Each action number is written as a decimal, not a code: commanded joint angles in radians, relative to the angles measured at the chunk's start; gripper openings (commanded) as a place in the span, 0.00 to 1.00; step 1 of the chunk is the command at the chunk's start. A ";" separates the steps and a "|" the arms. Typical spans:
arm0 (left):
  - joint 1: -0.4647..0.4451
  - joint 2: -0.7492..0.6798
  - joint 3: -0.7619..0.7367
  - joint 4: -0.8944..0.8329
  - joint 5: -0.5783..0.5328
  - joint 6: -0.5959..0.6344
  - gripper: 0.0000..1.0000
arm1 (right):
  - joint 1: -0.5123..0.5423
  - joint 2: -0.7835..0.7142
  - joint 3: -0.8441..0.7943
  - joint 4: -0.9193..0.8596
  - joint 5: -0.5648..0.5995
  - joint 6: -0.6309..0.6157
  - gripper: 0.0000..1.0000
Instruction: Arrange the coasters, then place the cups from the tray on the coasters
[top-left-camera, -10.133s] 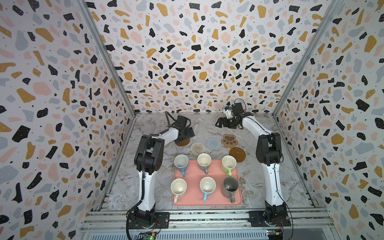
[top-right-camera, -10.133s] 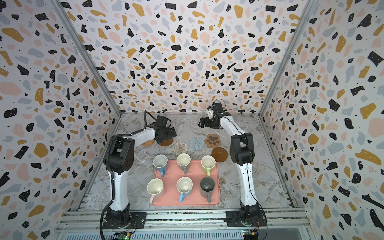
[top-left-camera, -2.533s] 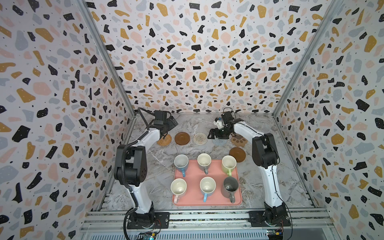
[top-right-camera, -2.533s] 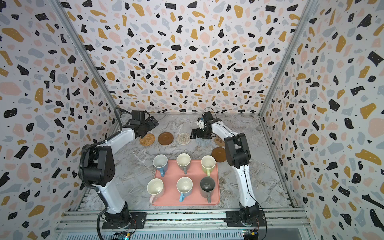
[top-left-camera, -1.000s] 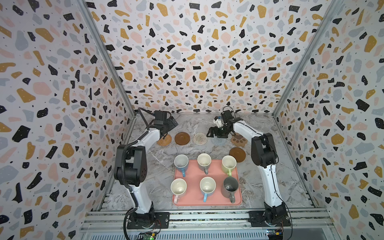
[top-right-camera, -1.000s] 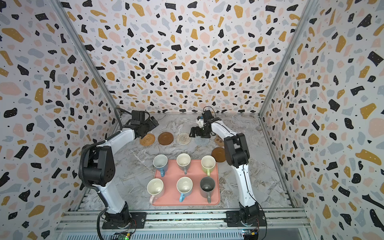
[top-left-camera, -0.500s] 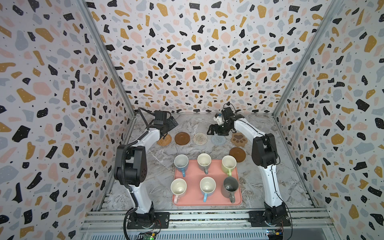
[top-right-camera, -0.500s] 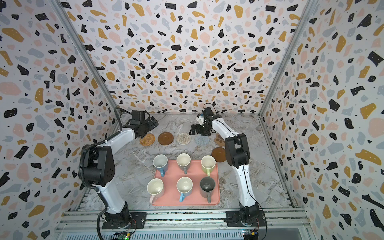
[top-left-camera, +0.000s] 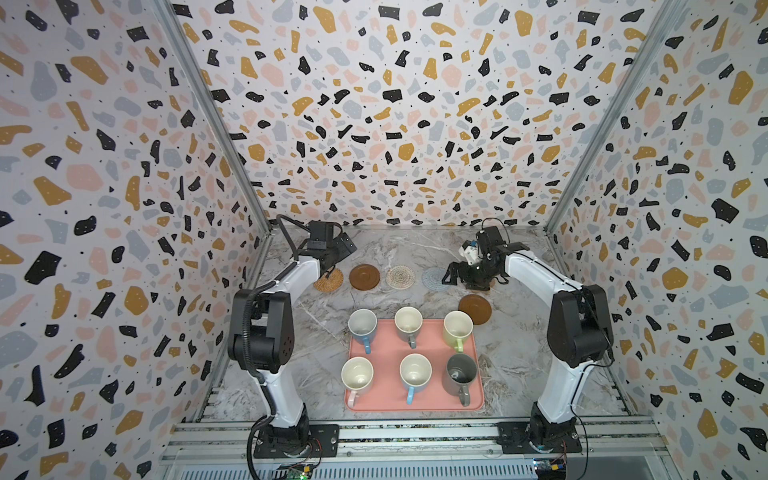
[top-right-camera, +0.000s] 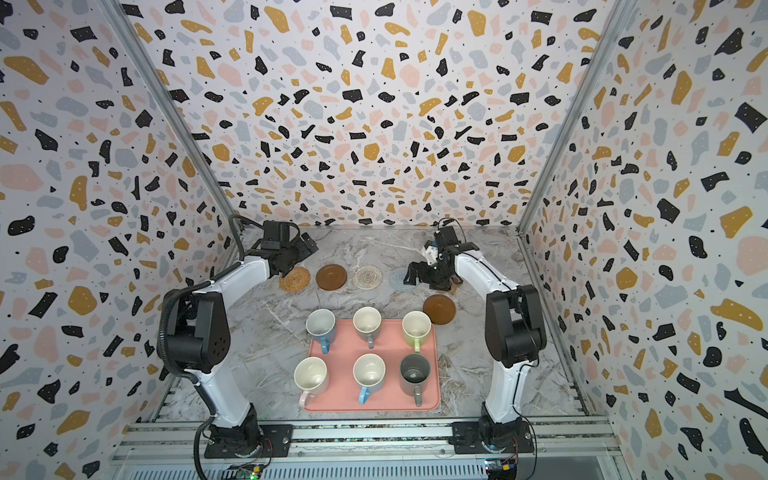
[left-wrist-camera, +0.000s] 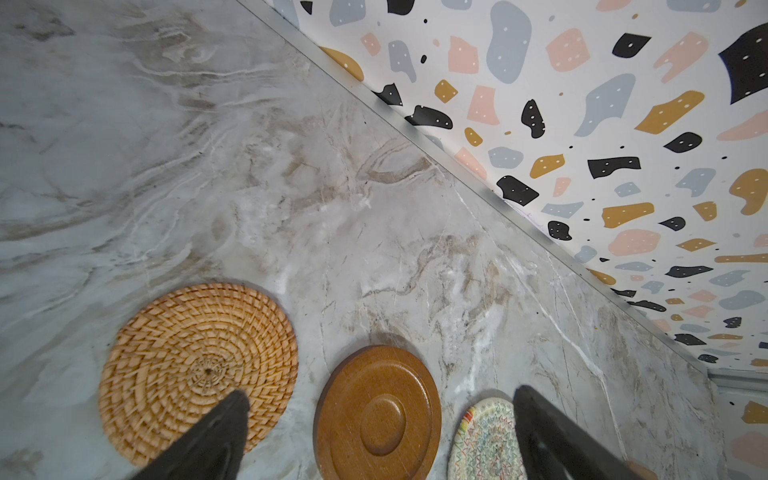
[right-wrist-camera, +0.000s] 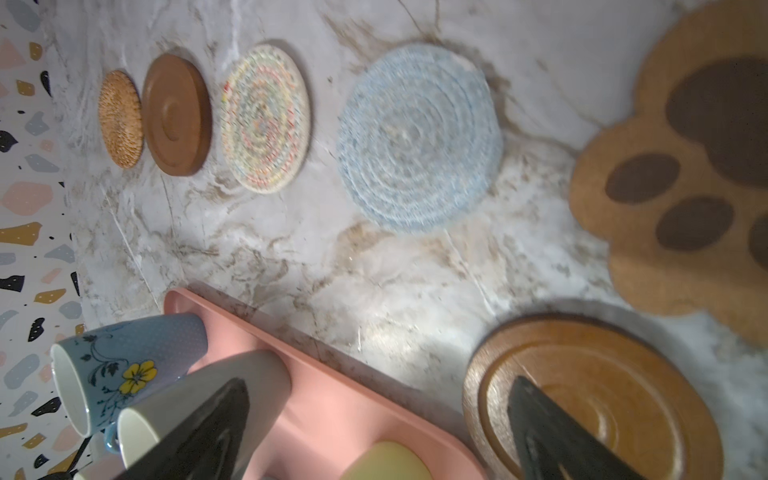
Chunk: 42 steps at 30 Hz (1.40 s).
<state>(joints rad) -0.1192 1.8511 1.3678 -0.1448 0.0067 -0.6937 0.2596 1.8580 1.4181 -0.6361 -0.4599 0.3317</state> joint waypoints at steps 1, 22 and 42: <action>0.004 -0.012 0.007 0.011 0.018 0.019 1.00 | -0.027 -0.056 -0.103 0.076 -0.037 0.068 0.99; 0.004 -0.011 0.041 -0.023 0.005 0.039 1.00 | -0.131 -0.010 -0.235 0.050 0.199 0.051 0.99; 0.001 0.004 0.057 -0.027 -0.052 -0.001 1.00 | -0.353 0.128 -0.038 0.089 0.317 0.012 0.99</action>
<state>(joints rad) -0.1192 1.8519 1.4082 -0.1928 -0.0219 -0.6792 -0.0673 1.9491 1.3499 -0.5533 -0.1921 0.3531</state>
